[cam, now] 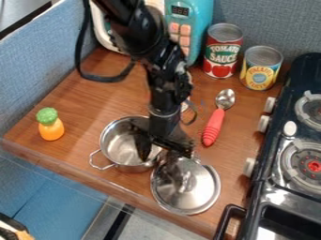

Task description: Move the silver pot on the upper left side of the table

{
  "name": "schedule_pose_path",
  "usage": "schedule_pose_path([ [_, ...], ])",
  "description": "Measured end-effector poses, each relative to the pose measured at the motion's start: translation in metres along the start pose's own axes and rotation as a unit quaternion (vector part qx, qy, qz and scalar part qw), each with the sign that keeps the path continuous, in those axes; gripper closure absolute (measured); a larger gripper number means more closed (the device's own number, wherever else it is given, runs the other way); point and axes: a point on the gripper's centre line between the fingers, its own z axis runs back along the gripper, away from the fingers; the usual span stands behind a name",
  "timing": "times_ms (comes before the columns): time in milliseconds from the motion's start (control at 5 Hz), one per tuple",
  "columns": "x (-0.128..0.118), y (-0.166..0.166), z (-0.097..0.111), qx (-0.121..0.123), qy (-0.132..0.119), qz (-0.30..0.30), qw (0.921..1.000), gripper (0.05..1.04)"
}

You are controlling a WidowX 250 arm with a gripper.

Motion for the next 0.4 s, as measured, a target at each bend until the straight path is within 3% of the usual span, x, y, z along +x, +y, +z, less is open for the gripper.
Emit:
schedule_pose_path([
  [200,-0.002,0.004,0.000,0.004,0.006,0.003,1.0000,0.727],
  [400,0.000,0.010,0.012,-0.002,-0.005,0.021,0.9998,0.933],
])
